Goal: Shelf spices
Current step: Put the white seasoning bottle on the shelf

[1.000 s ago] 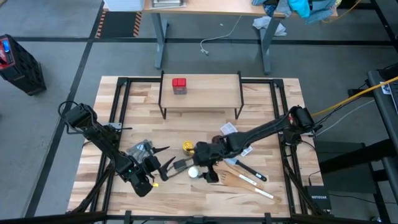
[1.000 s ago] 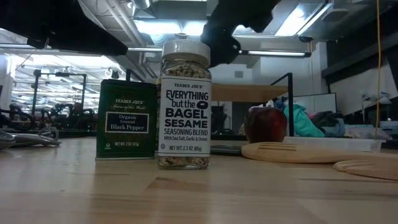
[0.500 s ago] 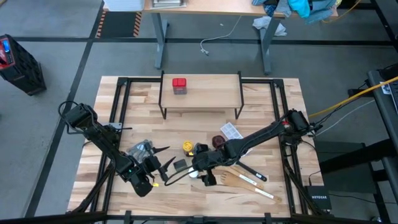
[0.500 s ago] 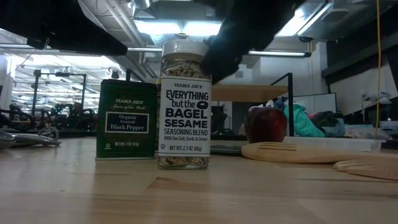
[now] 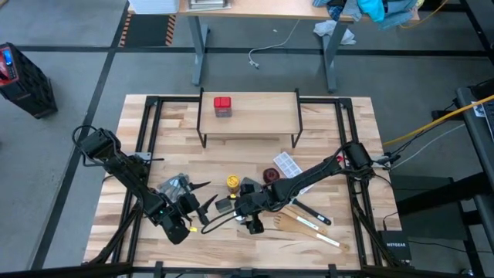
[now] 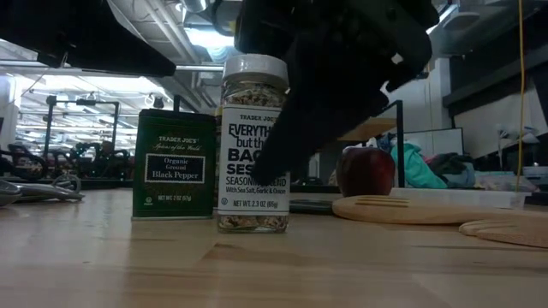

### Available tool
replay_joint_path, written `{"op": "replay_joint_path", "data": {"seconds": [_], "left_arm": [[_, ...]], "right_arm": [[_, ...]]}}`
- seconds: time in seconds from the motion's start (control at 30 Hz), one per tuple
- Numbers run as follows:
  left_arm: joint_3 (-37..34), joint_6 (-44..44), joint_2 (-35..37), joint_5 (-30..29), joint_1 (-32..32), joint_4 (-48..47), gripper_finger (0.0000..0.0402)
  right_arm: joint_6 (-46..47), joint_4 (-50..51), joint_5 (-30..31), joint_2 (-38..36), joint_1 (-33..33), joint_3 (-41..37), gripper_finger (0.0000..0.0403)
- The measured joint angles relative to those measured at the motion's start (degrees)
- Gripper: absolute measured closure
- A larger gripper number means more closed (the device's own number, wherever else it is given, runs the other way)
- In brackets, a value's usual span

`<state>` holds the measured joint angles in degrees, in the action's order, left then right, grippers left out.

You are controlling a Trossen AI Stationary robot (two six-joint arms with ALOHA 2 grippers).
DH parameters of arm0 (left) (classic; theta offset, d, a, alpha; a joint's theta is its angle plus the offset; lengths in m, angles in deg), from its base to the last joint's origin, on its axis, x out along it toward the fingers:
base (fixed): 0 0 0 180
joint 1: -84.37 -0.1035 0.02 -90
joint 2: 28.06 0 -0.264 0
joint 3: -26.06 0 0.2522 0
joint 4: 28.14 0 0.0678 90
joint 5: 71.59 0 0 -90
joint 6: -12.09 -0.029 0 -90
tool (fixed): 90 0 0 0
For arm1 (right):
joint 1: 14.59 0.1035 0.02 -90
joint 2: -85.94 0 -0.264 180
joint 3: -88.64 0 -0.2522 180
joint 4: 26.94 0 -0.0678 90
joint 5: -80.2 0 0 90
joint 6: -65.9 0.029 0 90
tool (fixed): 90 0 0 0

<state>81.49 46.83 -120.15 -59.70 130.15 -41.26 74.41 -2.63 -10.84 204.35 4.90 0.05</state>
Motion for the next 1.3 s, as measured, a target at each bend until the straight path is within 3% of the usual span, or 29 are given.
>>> {"op": "replay_joint_path", "data": {"seconds": [0.13, 0.33, 0.77, 1.1, 1.3], "left_arm": [[0.00, -0.04, 0.00, 0.00, 0.00, -0.01, 0.0163], [0.00, -0.06, 0.00, 0.00, -0.02, 0.01, 0.0163], [0.00, -0.02, 0.00, 0.00, 0.00, -0.06, 0.0163], [0.00, -0.02, 0.00, 0.00, 0.00, -0.01, 0.0163], [0.00, 0.02, 0.00, -0.01, 0.00, 0.06, 0.0163]], "right_arm": [[0.00, -0.62, -0.02, -0.04, 0.00, 0.00, 0.0098], [-0.43, -1.36, -0.03, -0.06, -0.10, 0.00, 0.0201], [0.10, -0.09, -1.11, -2.66, -0.02, 0.00, 0.0201], [-1.71, 4.31, -0.35, -19.28, -3.07, 0.00, 0.0201], [-8.79, 6.01, 5.79, -29.63, -9.91, 0.04, 0.0201]]}}
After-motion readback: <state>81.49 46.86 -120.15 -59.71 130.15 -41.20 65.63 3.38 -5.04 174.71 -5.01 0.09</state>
